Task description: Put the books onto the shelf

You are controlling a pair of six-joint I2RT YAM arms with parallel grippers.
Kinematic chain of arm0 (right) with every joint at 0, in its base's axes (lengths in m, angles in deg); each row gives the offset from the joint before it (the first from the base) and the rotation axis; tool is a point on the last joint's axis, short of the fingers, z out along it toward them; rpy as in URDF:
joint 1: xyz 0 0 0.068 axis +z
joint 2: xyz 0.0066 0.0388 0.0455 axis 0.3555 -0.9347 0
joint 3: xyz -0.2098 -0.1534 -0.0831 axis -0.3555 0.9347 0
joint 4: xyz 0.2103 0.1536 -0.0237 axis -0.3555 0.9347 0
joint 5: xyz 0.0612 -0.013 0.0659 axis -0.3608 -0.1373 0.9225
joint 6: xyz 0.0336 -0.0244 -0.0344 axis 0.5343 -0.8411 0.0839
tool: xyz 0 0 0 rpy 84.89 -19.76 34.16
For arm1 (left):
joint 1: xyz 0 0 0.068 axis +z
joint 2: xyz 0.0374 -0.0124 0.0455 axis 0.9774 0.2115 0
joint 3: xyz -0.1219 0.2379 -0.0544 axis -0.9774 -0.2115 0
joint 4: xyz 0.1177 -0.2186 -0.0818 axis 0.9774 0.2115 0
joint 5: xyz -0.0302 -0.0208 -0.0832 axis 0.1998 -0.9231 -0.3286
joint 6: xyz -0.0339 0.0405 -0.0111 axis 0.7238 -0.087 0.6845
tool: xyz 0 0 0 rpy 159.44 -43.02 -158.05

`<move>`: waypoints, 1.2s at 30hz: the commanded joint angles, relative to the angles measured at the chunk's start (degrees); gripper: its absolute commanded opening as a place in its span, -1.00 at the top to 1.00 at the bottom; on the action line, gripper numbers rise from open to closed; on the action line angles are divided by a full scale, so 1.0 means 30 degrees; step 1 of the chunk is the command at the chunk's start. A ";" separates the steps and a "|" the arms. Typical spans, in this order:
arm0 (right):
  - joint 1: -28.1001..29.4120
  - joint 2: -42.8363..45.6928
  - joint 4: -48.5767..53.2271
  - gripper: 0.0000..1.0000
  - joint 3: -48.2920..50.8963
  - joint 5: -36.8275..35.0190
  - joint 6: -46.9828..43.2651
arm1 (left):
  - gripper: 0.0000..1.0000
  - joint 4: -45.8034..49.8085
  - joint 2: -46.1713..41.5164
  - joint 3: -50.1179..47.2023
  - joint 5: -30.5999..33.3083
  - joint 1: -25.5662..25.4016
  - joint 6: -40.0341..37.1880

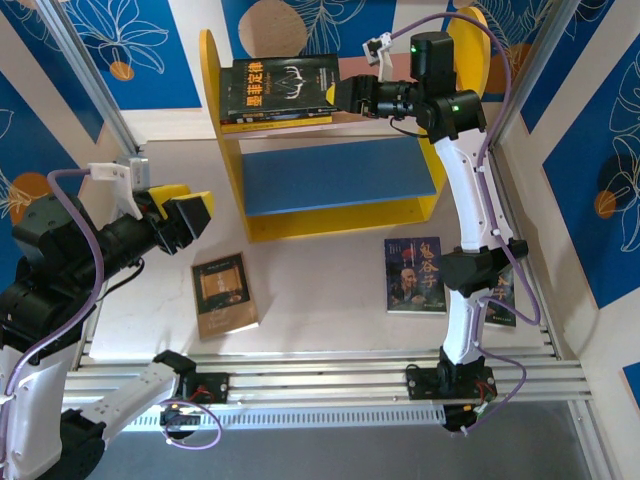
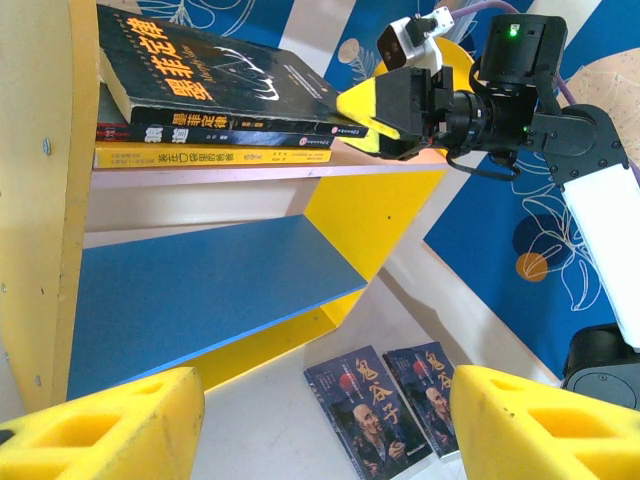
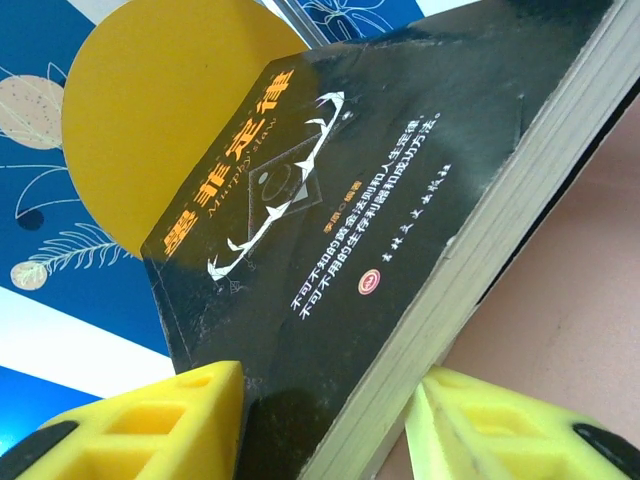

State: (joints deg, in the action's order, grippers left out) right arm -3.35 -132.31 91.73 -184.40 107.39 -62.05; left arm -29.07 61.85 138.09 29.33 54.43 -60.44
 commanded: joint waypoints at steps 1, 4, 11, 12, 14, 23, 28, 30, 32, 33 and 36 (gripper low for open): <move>-0.0283 0.0081 0.0135 0.03 -0.0516 -0.0152 -0.0349 | -0.33 -0.0083 -0.0161 -0.0080 0.0286 0.0193 -0.0503; -0.0454 0.0097 0.0136 0.00 -0.0307 -0.0155 -0.0347 | -0.34 -0.0130 -0.0170 -0.0116 0.0297 0.0189 -0.0506; -0.0645 0.0139 0.0064 0.00 0.0092 -0.0060 -0.0376 | -0.34 -0.0136 -0.0179 -0.0168 0.0345 0.0195 -0.0591; -0.0655 0.0139 0.0006 0.01 0.0098 -0.0028 -0.0354 | -0.34 -0.0138 -0.0163 -0.0168 0.0345 0.0189 -0.0592; -0.0666 0.0139 -0.0143 0.02 0.0156 0.0062 -0.0318 | -0.34 -0.0142 -0.0158 -0.0168 0.0347 0.0175 -0.0619; -0.0616 0.0081 -0.0750 0.12 0.0134 0.0516 -0.0054 | -0.34 -0.0074 -0.0217 -0.0227 0.0375 0.0193 -0.0680; -0.0547 -0.0049 -0.0917 0.17 0.0125 0.0744 -0.0083 | -0.33 -0.0050 -0.0217 -0.0227 0.0374 0.0196 -0.0709; -0.0502 -0.0102 -0.1029 0.20 0.0111 0.0911 -0.0083 | -0.33 -0.0044 -0.0244 -0.0227 0.0376 0.0186 -0.0738; -0.0484 -0.0152 -0.1094 0.21 0.0071 0.0988 -0.0056 | -0.33 -0.0045 -0.0246 -0.0229 0.0404 0.0188 -0.0738; -0.0493 -0.0223 -0.1097 0.21 0.0019 0.1063 -0.0054 | -0.34 -0.0019 -0.0245 -0.0227 0.0403 0.0195 -0.0764; -0.0434 -0.0342 -0.1187 0.21 -0.0043 0.1118 0.0012 | -0.34 0.0064 -0.0246 -0.0285 0.0548 0.0195 -0.0826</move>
State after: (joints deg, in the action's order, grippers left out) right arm -5.10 -132.46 88.95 -184.36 108.98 -62.03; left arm -28.96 61.83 137.69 29.90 54.43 -61.79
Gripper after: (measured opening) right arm 0.395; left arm 0.669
